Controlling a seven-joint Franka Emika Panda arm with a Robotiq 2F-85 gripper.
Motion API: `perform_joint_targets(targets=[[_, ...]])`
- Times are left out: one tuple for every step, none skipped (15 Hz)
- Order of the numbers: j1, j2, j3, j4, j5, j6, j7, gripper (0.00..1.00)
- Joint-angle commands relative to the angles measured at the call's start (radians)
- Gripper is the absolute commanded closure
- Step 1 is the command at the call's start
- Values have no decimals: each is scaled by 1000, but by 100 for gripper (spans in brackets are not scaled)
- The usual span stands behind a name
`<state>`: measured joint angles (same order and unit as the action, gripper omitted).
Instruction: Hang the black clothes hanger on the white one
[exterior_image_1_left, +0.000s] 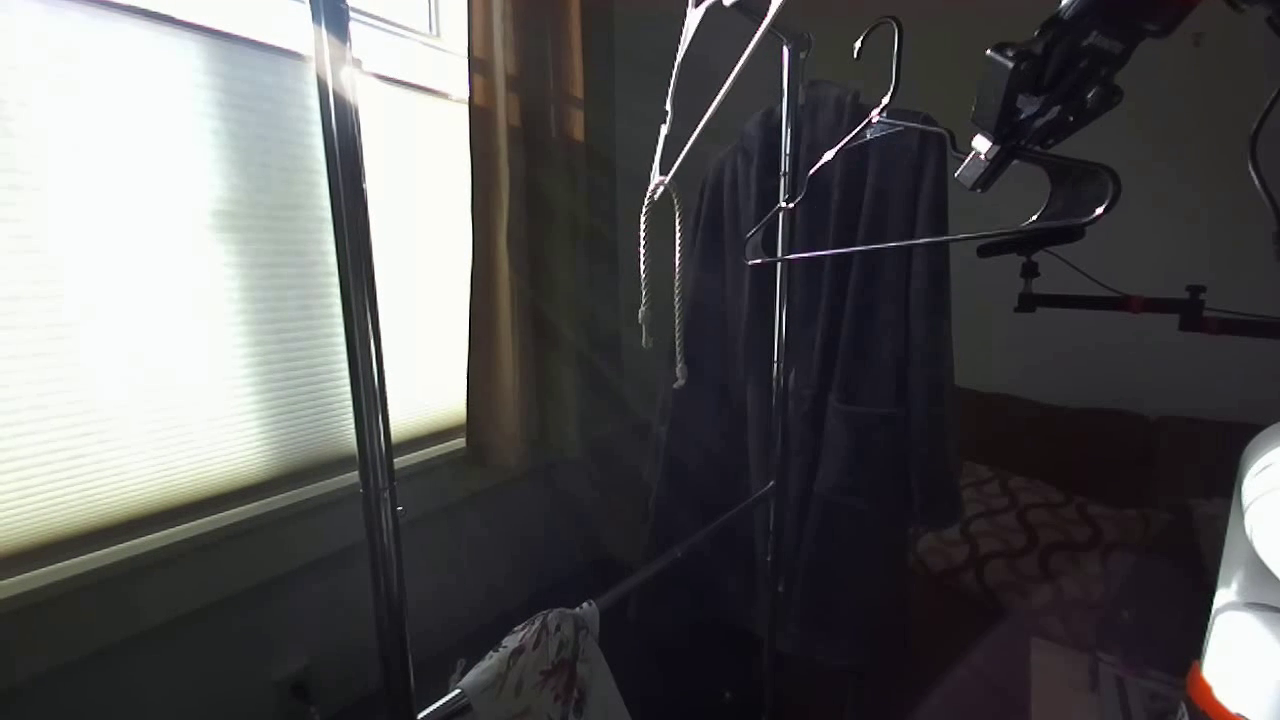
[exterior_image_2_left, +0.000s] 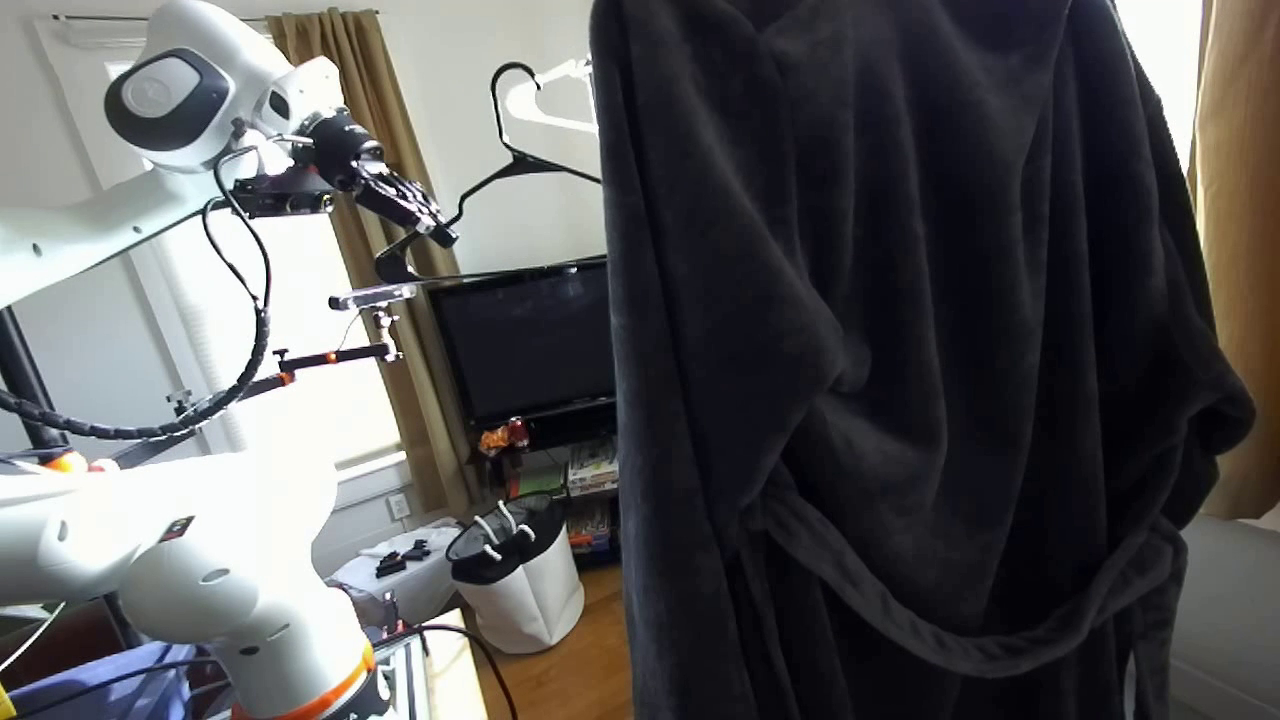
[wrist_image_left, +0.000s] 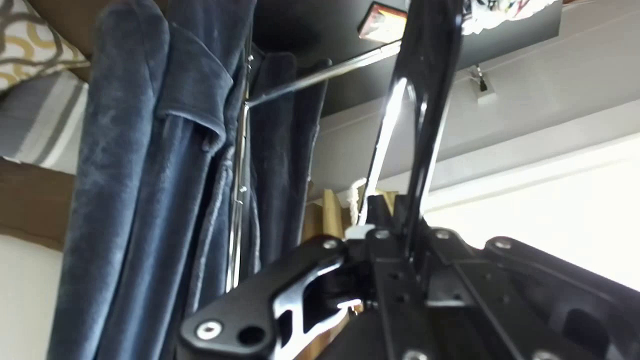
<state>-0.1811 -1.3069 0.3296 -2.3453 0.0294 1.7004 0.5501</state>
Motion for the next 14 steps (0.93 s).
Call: perform_joint_targets(targets=[[62,34,-14,45,6,82,-113,98],[79,36,-22,44,15,117,-141,98],[95,38,-33,38,23,159,-167,98],[113,40,-46,29,32,203,-190,98],[130,42,-66,11,44,259,-211,98],[148,46,-86,-9,59,312,-229,98],[165,51,-113,-30,75,366,-250,98],[181,57,-140,-52,94,423,-270,98],[199,70,-170,-72,113,479,-297,98],[220,89,-201,-83,134,526,-326,98],[243,103,-229,-98,159,567,-352,98],[268,124,-253,-93,184,586,-378,98],[294,139,-279,-102,209,605,-403,98],[316,154,-297,-96,229,603,-423,98]])
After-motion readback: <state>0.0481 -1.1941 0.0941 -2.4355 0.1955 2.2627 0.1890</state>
